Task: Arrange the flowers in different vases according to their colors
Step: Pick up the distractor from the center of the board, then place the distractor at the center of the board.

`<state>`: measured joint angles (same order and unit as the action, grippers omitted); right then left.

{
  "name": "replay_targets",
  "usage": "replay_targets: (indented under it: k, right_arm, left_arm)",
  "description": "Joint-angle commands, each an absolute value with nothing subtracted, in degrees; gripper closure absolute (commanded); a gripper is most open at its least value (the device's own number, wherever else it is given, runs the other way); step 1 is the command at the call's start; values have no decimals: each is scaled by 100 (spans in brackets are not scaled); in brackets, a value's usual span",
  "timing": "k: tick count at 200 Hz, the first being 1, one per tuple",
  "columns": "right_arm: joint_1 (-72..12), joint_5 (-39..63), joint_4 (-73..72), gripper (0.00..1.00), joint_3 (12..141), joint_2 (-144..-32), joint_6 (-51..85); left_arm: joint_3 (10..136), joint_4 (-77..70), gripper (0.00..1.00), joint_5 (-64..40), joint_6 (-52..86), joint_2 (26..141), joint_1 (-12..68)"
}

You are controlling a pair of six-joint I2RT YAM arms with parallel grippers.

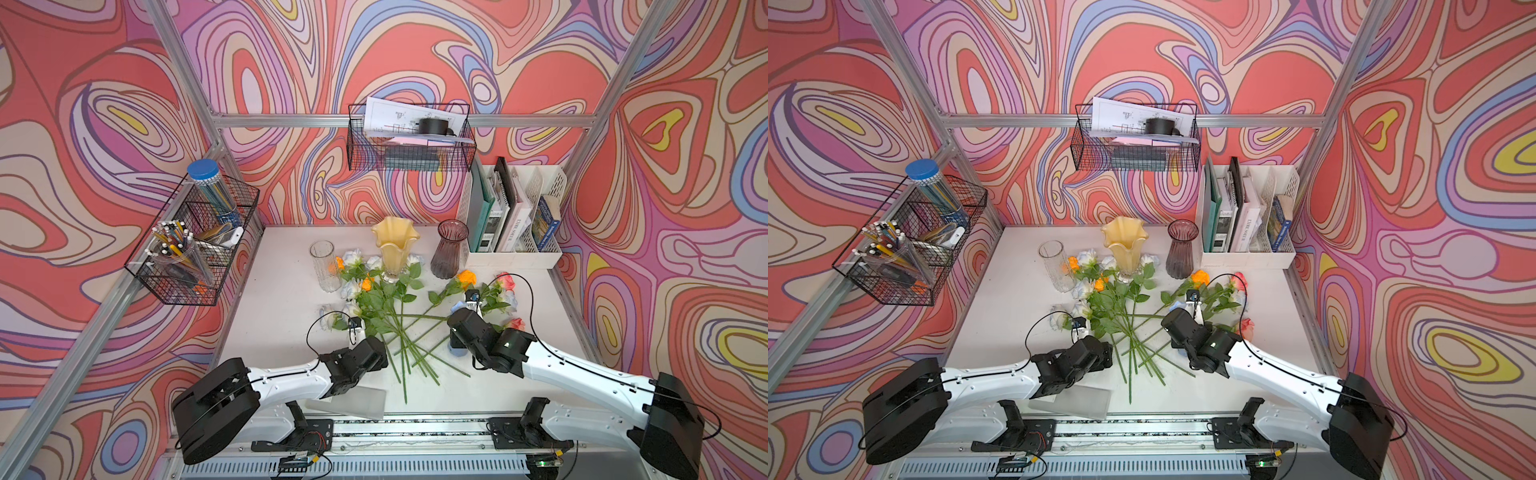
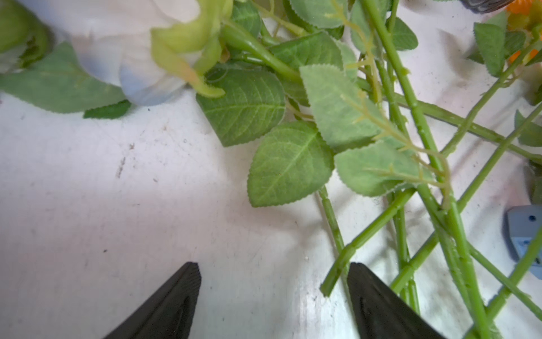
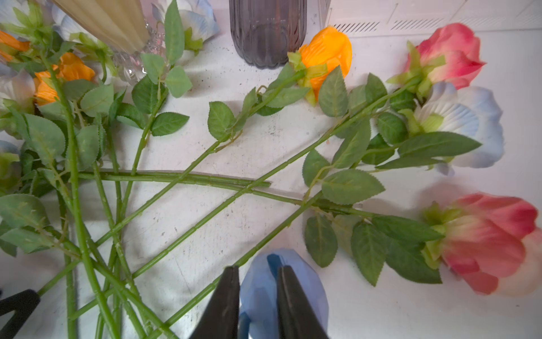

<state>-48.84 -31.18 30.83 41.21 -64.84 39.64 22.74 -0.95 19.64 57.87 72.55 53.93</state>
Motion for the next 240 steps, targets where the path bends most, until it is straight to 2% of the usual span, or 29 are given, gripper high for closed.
replay_targets:
  k: [1,17,67,87,119,150,178,240]
  right_arm:
    - [-4903,-3636,3128,90,4364,-6484,3862]
    - [-4904,-3779,3200,100,4505,-6421,3774]
    - [-4515,-4505,4110,100,5623,-6139,3037]
    - [-3714,-4323,4065,100,5923,-6001,2590]
    - [-1813,-3539,3808,100,6314,-6400,1924]
    - [-370,-2803,3242,100,6546,-6836,1721]
    - [304,-2426,2917,100,6746,-7480,1628]
    - [966,-1894,1794,100,6202,-8841,1953]
  left_arm:
    - [2123,690,13,1799,5727,7302,5381]
    - [2223,827,13,1860,5674,7242,5382]
    - [2617,1158,12,1832,4988,6138,5380]
    - [2834,1045,11,1595,4573,5940,5379]
    - [2893,424,11,594,4088,6136,5396]
    - [3044,330,10,817,4025,6328,5391]
    - [3006,179,9,899,4017,6314,5160]
    - [3194,-185,8,516,3753,6721,4596]
